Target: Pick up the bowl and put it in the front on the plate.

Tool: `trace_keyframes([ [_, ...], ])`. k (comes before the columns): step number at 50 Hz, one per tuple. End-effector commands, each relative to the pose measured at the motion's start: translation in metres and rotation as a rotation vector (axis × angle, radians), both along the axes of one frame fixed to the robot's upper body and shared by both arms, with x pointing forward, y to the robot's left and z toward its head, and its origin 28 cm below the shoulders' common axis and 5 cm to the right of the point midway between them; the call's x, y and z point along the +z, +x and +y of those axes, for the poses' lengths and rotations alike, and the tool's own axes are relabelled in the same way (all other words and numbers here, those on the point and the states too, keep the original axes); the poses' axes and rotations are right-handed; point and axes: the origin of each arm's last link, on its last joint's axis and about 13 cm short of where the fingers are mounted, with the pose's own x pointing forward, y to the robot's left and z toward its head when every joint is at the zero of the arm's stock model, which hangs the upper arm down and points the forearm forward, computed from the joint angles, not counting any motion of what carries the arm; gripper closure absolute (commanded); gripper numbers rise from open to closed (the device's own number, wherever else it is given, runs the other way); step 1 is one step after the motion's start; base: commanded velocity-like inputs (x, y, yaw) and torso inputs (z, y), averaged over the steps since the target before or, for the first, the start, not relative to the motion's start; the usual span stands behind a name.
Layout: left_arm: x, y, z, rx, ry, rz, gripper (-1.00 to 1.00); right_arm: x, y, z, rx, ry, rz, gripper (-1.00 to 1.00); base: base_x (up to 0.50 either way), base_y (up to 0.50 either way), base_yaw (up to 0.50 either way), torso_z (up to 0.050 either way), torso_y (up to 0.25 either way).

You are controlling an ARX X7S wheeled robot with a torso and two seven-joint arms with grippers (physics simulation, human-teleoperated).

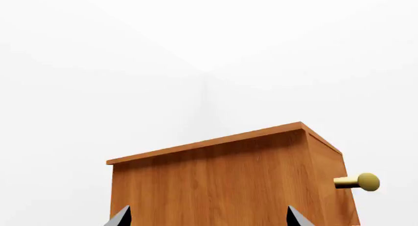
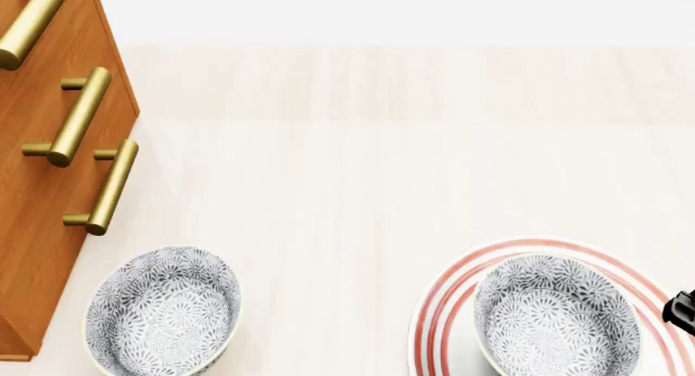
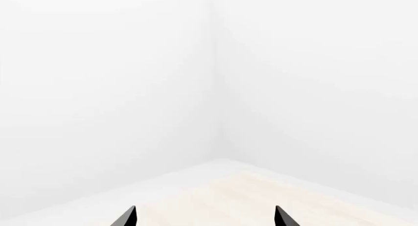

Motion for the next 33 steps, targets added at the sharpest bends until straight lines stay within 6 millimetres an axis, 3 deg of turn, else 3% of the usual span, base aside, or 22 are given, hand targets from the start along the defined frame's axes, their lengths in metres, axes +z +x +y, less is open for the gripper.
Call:
trace_keyframes([
  [1,0.02,-0.004,0.018,0.12,0.003,-0.112,-1.0,0.01,0.007,-0.006,-0.138,-0.033,-0.156,-1.0,0.0,0.0,0.0,0.0,0.0],
  [8,0.046,-0.006,0.029,0.193,0.004,-0.218,-1.0,0.042,0.005,-0.013,-0.224,-0.09,-0.384,-1.0,0.0,0.0,0.0,0.0,0.0],
  [14,0.067,-0.007,0.035,0.248,0.004,-0.313,-1.0,0.058,0.003,-0.018,-0.254,-0.093,-0.504,-1.0,0.0,0.0,0.0,0.0,0.0],
  [20,0.084,-0.01,0.037,0.288,0.029,-0.392,-1.0,0.061,0.005,-0.012,-0.247,-0.082,-0.571,-1.0,0.0,0.0,0.0,0.0,0.0],
  [33,0.096,-0.011,0.035,0.272,0.005,-0.417,-1.0,0.067,0.006,-0.005,-0.224,-0.038,-0.634,-1.0,0.0,0.0,0.0,0.0,0.0],
])
